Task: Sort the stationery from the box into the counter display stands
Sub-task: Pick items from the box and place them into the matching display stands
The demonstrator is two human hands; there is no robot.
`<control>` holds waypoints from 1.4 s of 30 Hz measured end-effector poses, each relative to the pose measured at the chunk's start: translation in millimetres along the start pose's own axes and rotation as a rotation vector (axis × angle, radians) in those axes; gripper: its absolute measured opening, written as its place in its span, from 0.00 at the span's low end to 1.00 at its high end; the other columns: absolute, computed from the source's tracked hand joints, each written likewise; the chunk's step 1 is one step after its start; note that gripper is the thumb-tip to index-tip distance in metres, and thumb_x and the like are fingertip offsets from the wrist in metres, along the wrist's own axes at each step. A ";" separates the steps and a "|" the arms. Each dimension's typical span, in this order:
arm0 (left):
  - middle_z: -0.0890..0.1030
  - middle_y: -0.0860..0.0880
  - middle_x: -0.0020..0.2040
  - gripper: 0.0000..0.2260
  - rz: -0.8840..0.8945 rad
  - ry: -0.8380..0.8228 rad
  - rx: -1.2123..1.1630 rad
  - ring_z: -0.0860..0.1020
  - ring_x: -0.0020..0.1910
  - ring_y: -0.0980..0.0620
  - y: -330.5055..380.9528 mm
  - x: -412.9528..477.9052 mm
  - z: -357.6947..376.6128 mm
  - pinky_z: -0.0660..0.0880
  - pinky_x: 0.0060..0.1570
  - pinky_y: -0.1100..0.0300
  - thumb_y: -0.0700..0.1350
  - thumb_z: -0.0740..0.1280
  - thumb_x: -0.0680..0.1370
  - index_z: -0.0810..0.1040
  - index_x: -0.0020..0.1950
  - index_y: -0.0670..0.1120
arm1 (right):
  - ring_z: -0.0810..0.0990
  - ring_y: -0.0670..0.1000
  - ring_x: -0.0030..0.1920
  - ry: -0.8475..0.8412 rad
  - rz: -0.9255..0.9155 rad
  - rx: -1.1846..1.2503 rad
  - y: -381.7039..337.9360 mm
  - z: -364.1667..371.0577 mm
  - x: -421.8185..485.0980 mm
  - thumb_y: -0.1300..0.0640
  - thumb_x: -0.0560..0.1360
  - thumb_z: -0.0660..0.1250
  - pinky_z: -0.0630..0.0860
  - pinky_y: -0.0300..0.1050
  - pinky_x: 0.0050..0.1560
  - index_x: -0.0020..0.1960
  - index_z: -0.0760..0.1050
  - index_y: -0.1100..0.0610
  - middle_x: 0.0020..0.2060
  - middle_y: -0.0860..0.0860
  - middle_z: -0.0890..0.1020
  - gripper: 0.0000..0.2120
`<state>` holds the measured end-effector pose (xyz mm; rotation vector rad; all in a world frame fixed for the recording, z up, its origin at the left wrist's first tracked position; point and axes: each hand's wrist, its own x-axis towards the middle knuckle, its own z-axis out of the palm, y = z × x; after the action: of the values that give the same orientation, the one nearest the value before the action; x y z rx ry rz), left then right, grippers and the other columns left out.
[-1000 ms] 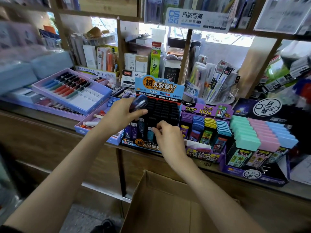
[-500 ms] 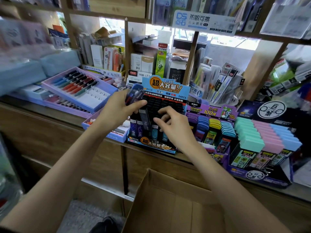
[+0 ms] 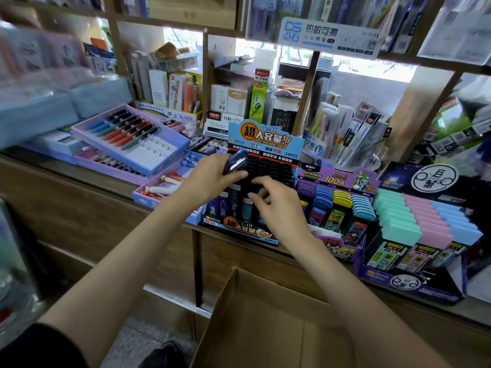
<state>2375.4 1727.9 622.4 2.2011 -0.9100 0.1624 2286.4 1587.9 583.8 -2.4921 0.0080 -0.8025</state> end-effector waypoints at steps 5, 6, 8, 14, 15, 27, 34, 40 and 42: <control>0.76 0.53 0.27 0.13 -0.019 0.017 -0.180 0.72 0.24 0.62 -1.2 -4.6 2.3 0.65 0.26 0.71 0.47 0.68 0.77 0.71 0.33 0.50 | 0.74 0.50 0.41 0.029 0.007 -0.040 -9.6 1.2 10.4 0.50 0.75 0.68 0.73 0.47 0.40 0.61 0.74 0.54 0.43 0.48 0.71 0.17; 0.75 0.54 0.25 0.14 -0.033 0.021 -0.238 0.72 0.23 0.62 -1.5 -6.3 2.0 0.65 0.26 0.72 0.46 0.68 0.77 0.72 0.32 0.48 | 0.75 0.52 0.43 0.024 0.015 -0.082 -11.8 1.9 13.0 0.49 0.75 0.67 0.72 0.47 0.40 0.62 0.74 0.54 0.46 0.49 0.71 0.18; 0.74 0.54 0.20 0.16 -0.056 0.012 -0.318 0.70 0.20 0.62 -1.3 -9.1 1.2 0.64 0.24 0.72 0.45 0.67 0.78 0.72 0.30 0.46 | 0.77 0.54 0.46 0.016 0.029 -0.137 -15.5 3.1 17.4 0.49 0.75 0.66 0.70 0.46 0.38 0.60 0.75 0.53 0.47 0.49 0.70 0.16; 0.75 0.55 0.25 0.09 -0.077 0.199 -0.466 0.69 0.23 0.62 -13.5 -31.9 -4.8 0.66 0.26 0.70 0.44 0.65 0.79 0.74 0.39 0.45 | 0.76 0.54 0.48 -0.054 0.121 -0.017 -19.3 -3.4 26.7 0.53 0.73 0.70 0.74 0.50 0.47 0.52 0.79 0.57 0.46 0.49 0.76 0.11; 0.75 0.54 0.26 0.08 -0.091 0.243 -0.491 0.69 0.23 0.61 -19.3 -40.2 -4.7 0.66 0.26 0.70 0.44 0.65 0.79 0.75 0.41 0.44 | 0.76 0.54 0.48 -0.078 0.116 -0.021 -18.6 -6.6 27.8 0.53 0.74 0.70 0.74 0.51 0.48 0.52 0.80 0.57 0.46 0.50 0.76 0.10; 0.74 0.52 0.27 0.12 -0.324 0.242 -0.750 0.69 0.25 0.55 -56.0 -103.2 16.2 0.67 0.28 0.64 0.46 0.67 0.76 0.76 0.44 0.36 | 0.65 0.49 0.52 -0.073 0.067 -0.326 -15.3 9.7 21.5 0.47 0.74 0.69 0.64 0.43 0.37 0.57 0.78 0.56 0.47 0.46 0.64 0.16; 0.72 0.47 0.32 0.05 -0.369 0.035 -1.351 0.67 0.25 0.55 -23.8 -106.9 18.7 0.66 0.27 0.64 0.37 0.56 0.78 0.69 0.46 0.44 | 0.69 0.54 0.53 -0.026 -0.100 -0.417 -15.6 10.4 12.5 0.53 0.73 0.71 0.66 0.42 0.34 0.59 0.69 0.57 0.53 0.53 0.70 0.19; 0.81 0.45 0.39 0.08 -0.290 -0.031 -1.379 0.75 0.31 0.53 -5.6 -112.3 25.4 0.75 0.33 0.62 0.41 0.62 0.75 0.74 0.53 0.42 | 0.71 0.54 0.53 0.090 -0.162 -0.315 -21.2 -5.1 -8.5 0.53 0.76 0.66 0.69 0.42 0.43 0.58 0.72 0.61 0.54 0.56 0.72 0.14; 0.83 0.46 0.42 0.11 -0.266 -0.047 -1.302 0.78 0.34 0.54 -1.1 -111.2 29.3 0.76 0.35 0.63 0.44 0.62 0.75 0.75 0.56 0.43 | 0.72 0.49 0.50 0.065 -0.107 -0.070 -25.7 -10.3 -20.7 0.53 0.77 0.65 0.68 0.38 0.45 0.52 0.74 0.58 0.50 0.52 0.73 0.09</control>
<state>2289.3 1771.0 559.5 1.0634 -0.4693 -0.4890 2259.9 1608.5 591.9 -2.5482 -0.0767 -0.9427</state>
